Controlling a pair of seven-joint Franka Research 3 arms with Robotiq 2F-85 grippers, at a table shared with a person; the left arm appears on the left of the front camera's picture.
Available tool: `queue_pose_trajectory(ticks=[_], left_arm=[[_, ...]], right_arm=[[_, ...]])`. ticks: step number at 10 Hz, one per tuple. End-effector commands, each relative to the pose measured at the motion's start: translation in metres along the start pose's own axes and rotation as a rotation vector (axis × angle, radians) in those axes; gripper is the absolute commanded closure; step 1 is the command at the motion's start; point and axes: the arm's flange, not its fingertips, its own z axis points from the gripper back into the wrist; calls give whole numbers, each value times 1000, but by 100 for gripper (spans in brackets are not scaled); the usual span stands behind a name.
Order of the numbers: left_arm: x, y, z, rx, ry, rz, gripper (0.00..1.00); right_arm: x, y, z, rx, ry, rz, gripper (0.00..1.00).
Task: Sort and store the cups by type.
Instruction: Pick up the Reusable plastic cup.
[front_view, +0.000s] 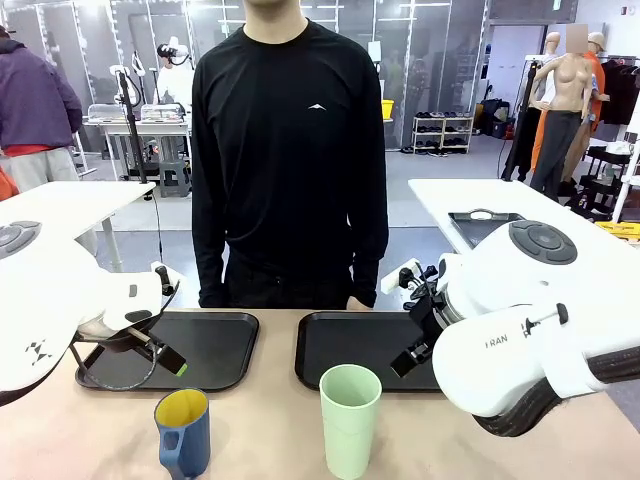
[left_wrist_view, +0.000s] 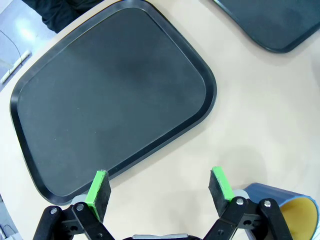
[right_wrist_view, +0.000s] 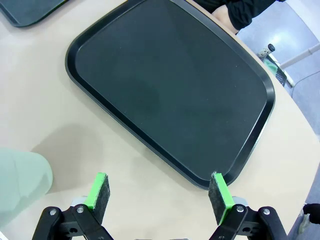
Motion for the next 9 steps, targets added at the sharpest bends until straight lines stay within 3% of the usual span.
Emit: queue_pose_trajectory(ticks=[1,7,9], left_arm=[[0,0,0,0,0,0,0],[0,0,0,0,0,0,0],[9,0,24,60,-62,-64,0]], right_arm=[[0,0,0,1,0,-3,0],[0,0,0,0,0,0,0],[10,5,25,-51,-16,-23,0]])
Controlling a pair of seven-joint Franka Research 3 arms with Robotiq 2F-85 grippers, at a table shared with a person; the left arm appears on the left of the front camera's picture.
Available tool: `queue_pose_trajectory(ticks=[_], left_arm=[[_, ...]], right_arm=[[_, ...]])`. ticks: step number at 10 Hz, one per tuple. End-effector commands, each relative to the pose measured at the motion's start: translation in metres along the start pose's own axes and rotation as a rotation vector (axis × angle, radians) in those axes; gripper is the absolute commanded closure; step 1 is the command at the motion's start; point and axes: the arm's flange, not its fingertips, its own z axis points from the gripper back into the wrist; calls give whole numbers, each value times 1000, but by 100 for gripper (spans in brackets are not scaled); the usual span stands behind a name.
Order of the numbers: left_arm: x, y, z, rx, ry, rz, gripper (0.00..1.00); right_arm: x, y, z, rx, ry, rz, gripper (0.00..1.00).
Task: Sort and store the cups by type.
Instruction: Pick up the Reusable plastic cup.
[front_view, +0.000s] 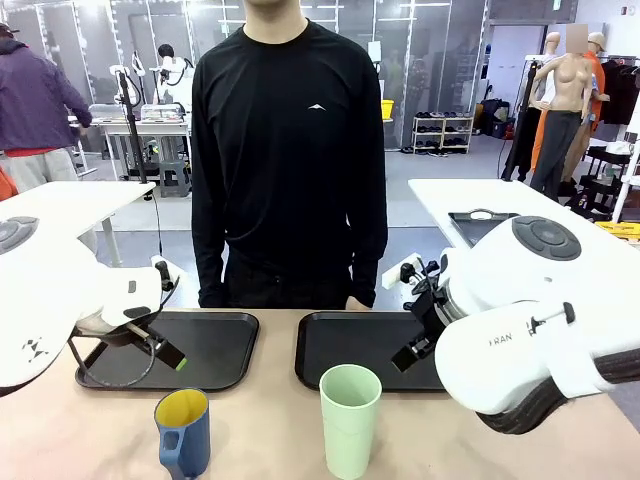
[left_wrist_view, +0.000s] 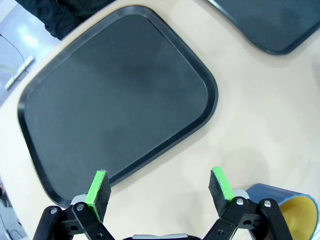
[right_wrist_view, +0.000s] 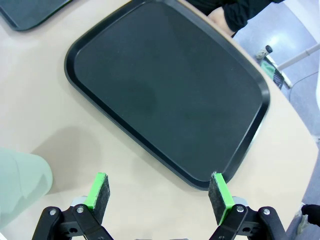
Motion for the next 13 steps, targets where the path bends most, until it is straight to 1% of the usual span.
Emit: queue_pose_trajectory(ticks=[1,2,4,5,6,7,8,10,13], left_arm=[[11,2,32,33,-47,-21,0],[20,4,54,32,-91,-23,0],[30,-3,100,43,-145,-30,0],[33,-7,123,69,-178,-27,0],[34,-11,142,61,-216,-9,0],[32,-16,157,79,-234,-3,0],[27,-22,168,106,-254,-16,0],[21,-29,175,95,-266,-38,0],[23,-28,175,94,-250,-41,0]], right_arm=[[14,8,34,-74,-12,-11,0],[22,9,55,-110,-33,1,0],[36,14,110,-190,-64,-16,0],[40,17,136,-214,-85,-9,0],[43,22,159,-214,-119,0,0],[43,27,175,-238,-145,1,0],[41,35,190,-248,-154,-31,0],[37,42,202,-264,-178,-34,0],[35,42,203,-274,-165,-40,0]])
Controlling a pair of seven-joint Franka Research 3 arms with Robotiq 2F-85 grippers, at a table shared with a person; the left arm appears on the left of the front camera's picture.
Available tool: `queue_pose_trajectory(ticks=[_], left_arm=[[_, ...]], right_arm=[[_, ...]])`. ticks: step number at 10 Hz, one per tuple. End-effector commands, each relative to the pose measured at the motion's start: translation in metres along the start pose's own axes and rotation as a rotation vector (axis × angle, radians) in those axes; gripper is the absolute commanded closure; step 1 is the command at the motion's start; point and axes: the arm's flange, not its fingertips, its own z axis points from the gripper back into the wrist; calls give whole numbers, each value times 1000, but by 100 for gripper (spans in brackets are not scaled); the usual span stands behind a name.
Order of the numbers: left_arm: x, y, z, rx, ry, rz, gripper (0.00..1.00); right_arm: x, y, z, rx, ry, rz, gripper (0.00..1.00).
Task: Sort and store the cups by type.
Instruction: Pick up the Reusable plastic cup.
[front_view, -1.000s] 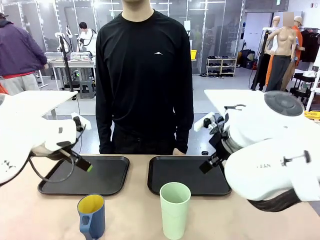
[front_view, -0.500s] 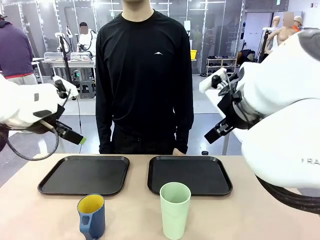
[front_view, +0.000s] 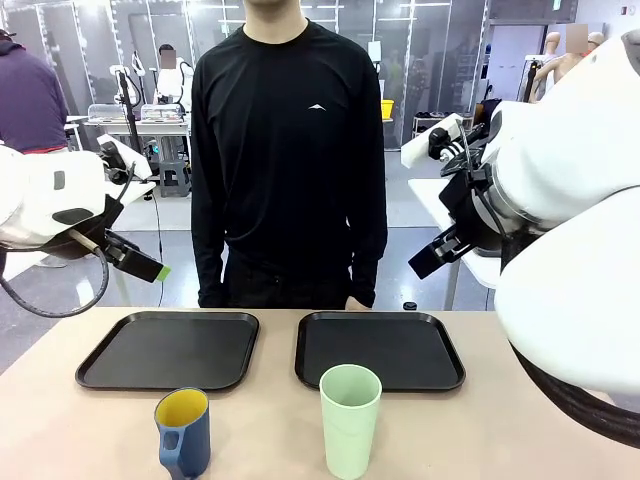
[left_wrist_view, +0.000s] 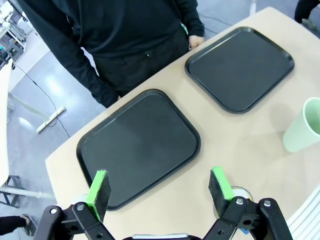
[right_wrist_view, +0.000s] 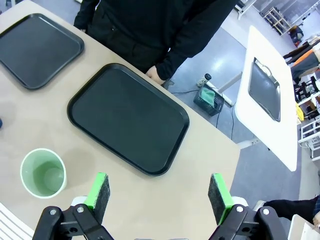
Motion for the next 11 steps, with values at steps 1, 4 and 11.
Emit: queue_pose_trajectory(ticks=[1,4,11], left_arm=[[-18,-6,-5,2,34,-5,0],[-30,21,-31,25,100,27,0],[-97,120,-120,49,298,201,0]], right_arm=[[-9,5,-8,-30,25,0,0],[-18,-16,-47,-18,107,-19,0],[-60,-97,-177,15,308,-197,0]])
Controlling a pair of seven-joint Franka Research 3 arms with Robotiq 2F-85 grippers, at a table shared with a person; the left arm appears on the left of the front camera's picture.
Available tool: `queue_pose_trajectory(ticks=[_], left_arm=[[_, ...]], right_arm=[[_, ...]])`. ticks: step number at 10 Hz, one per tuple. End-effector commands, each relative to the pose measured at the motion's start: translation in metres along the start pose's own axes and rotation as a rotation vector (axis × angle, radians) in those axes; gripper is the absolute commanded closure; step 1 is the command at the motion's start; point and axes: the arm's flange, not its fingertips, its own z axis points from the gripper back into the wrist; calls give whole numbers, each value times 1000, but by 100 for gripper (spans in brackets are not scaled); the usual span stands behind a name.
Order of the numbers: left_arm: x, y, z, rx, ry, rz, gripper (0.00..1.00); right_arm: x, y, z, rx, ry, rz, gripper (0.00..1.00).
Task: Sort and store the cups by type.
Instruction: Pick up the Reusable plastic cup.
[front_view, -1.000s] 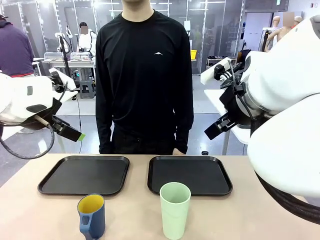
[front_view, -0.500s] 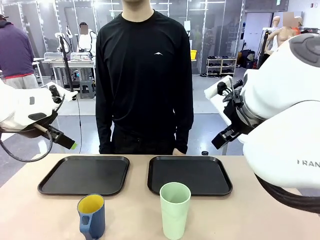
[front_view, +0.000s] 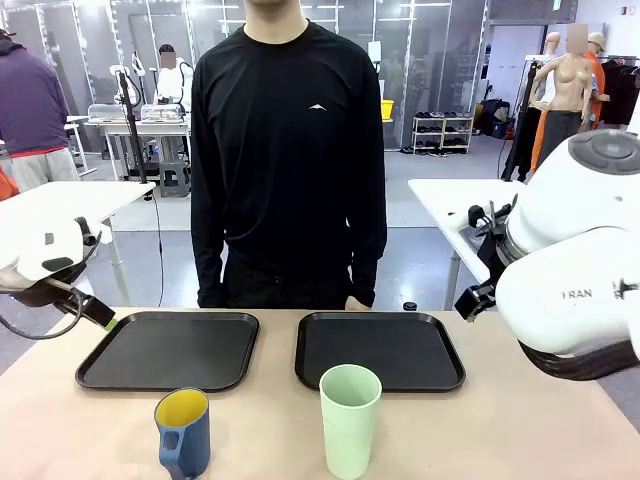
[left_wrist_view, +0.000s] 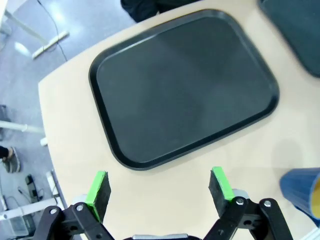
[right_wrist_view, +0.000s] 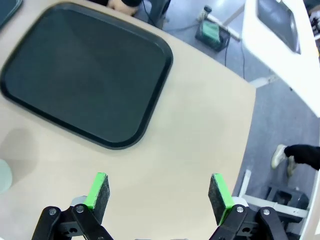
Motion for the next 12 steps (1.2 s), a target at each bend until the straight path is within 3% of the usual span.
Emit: queue_pose_trajectory(ticks=[1,5,8,9,12], left_arm=[[8,17,-21,-7,-11,21,0],[4,40,-50,10,3,84,0],[3,42,-49,17,0,102,0],[0,42,-42,-1,3,138,0],[1,36,-48,14,21,92,0]], right_arm=[[16,-12,-29,6,3,-37,0],[15,-26,-64,39,53,-68,0],[15,-27,-62,23,49,-74,0],[11,-20,-54,-2,89,-75,0],[12,-26,-63,34,67,-61,0]])
